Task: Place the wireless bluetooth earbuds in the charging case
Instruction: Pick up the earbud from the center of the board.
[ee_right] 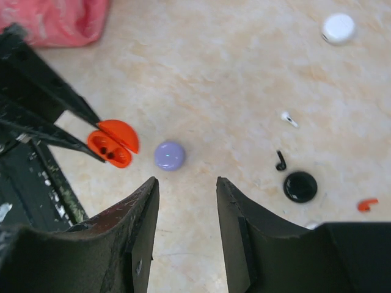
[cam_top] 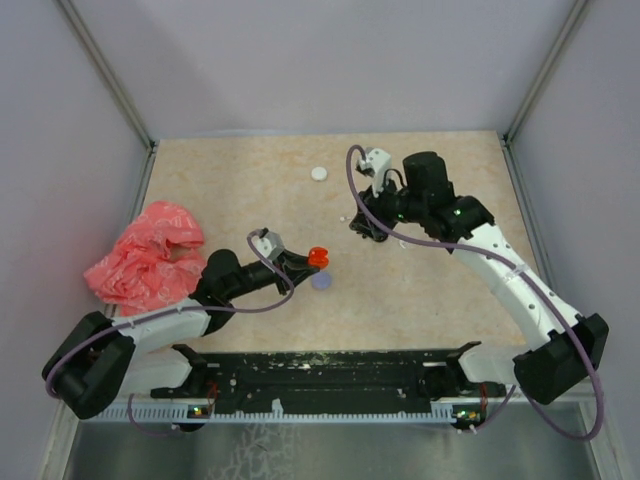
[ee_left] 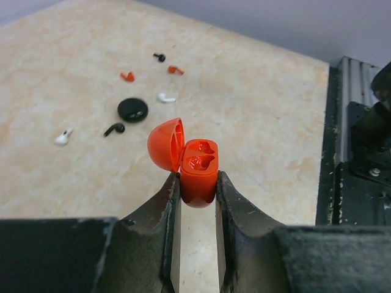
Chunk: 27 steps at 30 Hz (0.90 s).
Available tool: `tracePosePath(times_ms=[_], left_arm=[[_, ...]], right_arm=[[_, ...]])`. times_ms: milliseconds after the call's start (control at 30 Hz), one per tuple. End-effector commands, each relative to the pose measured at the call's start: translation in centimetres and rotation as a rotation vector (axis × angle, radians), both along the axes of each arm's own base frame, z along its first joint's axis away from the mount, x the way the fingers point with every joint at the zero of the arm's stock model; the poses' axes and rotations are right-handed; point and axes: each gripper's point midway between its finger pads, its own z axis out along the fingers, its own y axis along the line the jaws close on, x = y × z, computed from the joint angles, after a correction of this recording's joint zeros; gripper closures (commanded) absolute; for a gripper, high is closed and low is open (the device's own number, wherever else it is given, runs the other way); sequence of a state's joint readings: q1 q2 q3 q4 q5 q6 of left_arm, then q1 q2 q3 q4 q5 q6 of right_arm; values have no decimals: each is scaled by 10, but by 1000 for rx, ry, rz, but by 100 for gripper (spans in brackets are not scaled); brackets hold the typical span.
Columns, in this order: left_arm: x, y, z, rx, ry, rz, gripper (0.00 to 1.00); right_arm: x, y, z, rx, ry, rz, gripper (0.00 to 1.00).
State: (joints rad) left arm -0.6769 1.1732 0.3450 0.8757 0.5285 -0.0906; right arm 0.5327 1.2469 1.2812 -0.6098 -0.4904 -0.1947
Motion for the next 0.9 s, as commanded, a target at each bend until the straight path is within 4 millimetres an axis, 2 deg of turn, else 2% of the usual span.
tracePosePath(times_ms=[0, 133, 267, 400, 533, 633, 800, 867], left_arm=[[19, 18, -4, -12, -14, 144, 100], [24, 28, -12, -9, 10, 169, 100], [29, 36, -17, 5, 14, 202, 100], [31, 42, -22, 22, 6, 216, 100], [32, 43, -25, 32, -1, 212, 100], [32, 43, -25, 35, -3, 208, 100], [30, 42, -26, 41, -2, 194, 100], [29, 41, -27, 44, 0, 184, 100]], right_arm=[[47, -28, -14, 2, 41, -291, 57], [80, -57, -42, -20, 80, -471, 57], [101, -86, -67, -32, 109, -635, 57], [119, -129, -93, -86, 138, -807, 57], [129, -163, -126, -176, 193, -907, 57], [134, -188, -143, -257, 232, -966, 57], [138, -214, -163, -343, 307, -1009, 56], [138, -221, -181, -389, 351, -1014, 56]])
